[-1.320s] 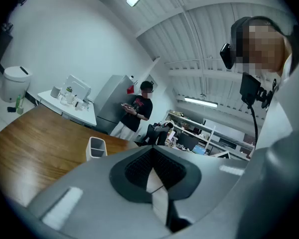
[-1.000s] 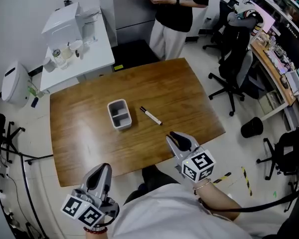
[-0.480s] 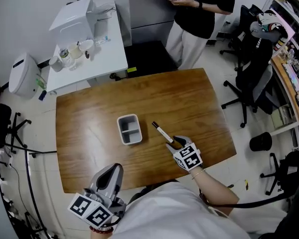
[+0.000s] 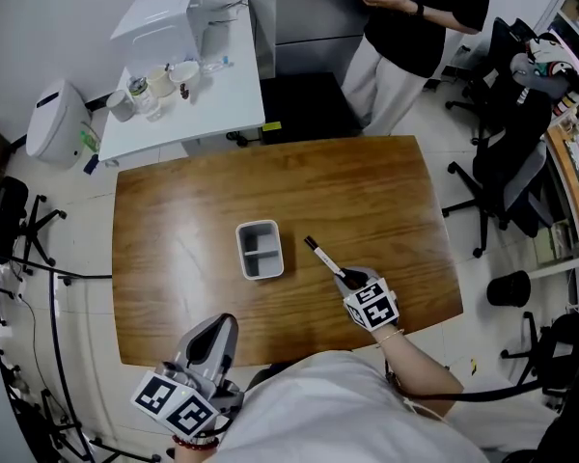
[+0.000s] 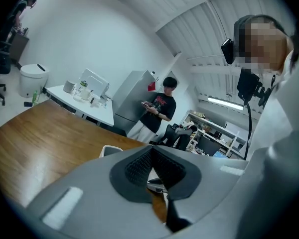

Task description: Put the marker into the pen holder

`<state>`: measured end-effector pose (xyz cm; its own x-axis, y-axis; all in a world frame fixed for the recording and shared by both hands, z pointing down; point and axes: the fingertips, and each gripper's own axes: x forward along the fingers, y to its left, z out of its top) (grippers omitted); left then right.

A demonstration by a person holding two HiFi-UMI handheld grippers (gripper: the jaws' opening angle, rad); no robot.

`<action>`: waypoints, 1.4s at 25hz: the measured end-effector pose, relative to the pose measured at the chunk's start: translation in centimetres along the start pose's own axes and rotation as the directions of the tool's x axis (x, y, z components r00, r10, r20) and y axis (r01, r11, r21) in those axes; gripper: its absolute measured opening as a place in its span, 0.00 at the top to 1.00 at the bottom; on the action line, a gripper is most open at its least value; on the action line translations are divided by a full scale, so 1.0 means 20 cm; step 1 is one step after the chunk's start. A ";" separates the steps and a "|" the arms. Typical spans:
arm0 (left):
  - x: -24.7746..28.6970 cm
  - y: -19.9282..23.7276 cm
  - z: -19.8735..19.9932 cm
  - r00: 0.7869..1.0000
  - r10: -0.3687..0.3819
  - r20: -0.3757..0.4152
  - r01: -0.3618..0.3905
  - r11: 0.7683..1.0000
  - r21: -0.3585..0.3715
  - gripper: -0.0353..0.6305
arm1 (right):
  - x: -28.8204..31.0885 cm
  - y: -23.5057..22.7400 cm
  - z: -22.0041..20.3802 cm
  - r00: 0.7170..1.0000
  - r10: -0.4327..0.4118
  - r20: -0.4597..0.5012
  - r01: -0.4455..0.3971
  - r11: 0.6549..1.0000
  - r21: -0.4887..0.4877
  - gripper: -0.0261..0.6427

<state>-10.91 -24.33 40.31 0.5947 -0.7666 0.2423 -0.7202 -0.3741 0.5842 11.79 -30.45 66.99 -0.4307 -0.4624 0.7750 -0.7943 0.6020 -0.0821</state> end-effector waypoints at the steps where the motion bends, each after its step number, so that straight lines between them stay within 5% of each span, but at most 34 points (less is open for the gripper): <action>1: 0.00 -0.01 0.00 1.000 -0.001 0.001 0.001 1.000 0.002 0.94 | -0.02 0.00 0.03 1.000 0.005 0.015 -0.005 1.000 0.004 0.87; 9: -0.01 0.02 -0.01 1.000 0.019 0.017 -0.018 1.000 -0.009 0.94 | -0.25 0.15 0.47 0.972 0.095 0.216 -0.078 0.993 -0.088 0.87; 14: -0.05 0.04 0.00 0.999 0.036 0.032 -0.035 0.999 -0.019 0.94 | -0.25 0.43 0.55 0.964 0.242 0.108 -0.207 0.942 -0.266 0.87; 21: -0.13 0.10 -0.01 0.997 0.068 0.038 -0.067 0.997 -0.046 0.94 | -0.17 0.55 0.50 0.966 0.260 0.006 -0.245 0.918 -0.313 0.87; 30: -0.13 0.13 0.02 0.996 0.069 0.048 -0.066 0.996 -0.058 0.94 | -0.12 0.59 0.54 0.964 0.263 0.027 -0.242 0.918 -0.313 0.86; 35: -0.12 0.13 0.02 0.997 0.057 0.047 -0.055 0.997 -0.060 0.94 | -0.13 0.56 0.60 0.967 0.239 0.083 -0.206 0.934 -0.293 0.75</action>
<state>-14.38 -23.81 40.94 0.5351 -0.8102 0.2390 -0.7290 -0.3000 0.6152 -1.17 -30.23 56.58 -0.6424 -0.3576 0.6778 -0.5273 0.8481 -0.0523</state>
